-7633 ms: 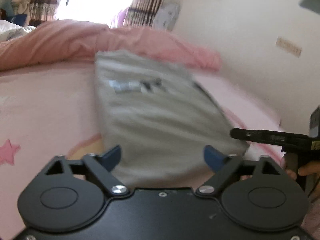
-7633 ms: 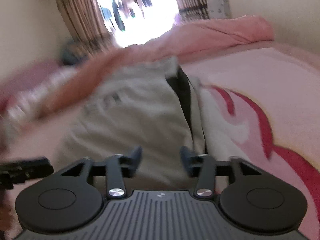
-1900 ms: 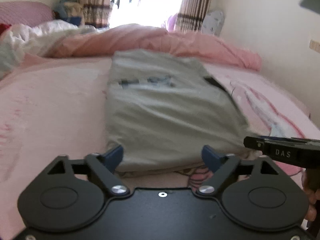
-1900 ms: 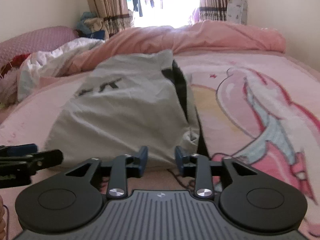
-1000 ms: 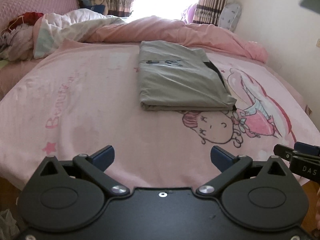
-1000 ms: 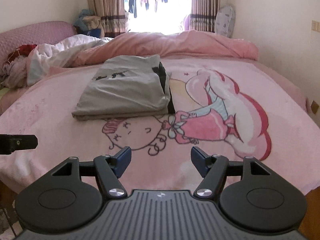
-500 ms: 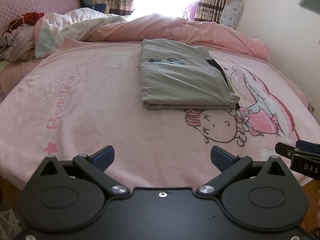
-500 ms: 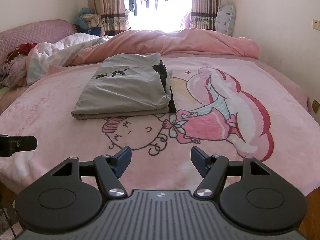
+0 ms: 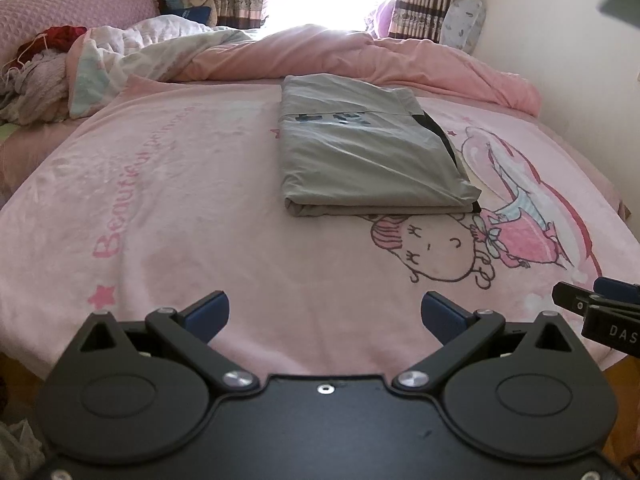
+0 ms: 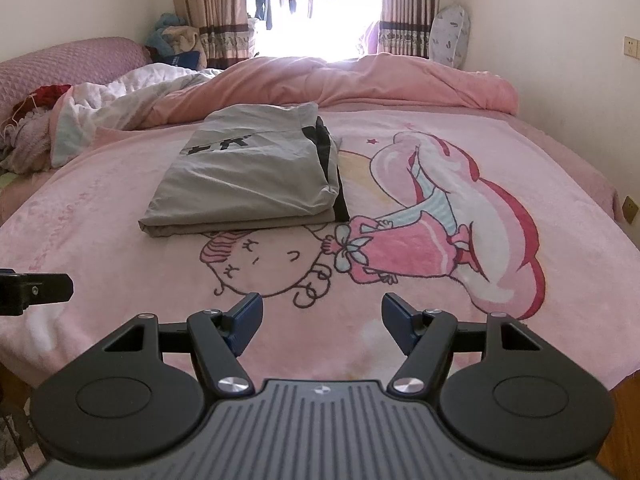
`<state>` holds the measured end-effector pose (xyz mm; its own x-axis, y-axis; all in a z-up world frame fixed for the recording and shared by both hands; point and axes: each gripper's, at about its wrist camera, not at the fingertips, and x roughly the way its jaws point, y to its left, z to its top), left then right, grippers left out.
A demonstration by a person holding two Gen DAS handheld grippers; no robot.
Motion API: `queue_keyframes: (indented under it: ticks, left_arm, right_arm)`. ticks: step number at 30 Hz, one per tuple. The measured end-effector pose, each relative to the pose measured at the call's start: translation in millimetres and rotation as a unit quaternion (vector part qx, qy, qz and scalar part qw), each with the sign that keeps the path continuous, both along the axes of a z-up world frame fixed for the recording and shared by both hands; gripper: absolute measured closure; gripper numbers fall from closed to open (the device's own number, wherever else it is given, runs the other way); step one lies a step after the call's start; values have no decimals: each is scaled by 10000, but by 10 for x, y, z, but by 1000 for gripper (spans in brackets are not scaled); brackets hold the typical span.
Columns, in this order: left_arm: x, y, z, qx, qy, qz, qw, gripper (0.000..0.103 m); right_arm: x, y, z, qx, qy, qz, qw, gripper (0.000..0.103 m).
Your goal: Fold large clothes
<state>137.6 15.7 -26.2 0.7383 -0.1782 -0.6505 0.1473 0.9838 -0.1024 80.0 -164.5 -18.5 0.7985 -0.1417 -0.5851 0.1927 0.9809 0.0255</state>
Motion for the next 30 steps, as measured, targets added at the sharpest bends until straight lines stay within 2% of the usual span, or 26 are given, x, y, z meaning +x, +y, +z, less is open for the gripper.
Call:
queue_keyframes:
  ticks: [30]
  left_arm:
    - [40,-47,-46,19,70,34,10000,0]
  right_arm:
    - [24,-28,-45,-61,103,-11,9999,23]
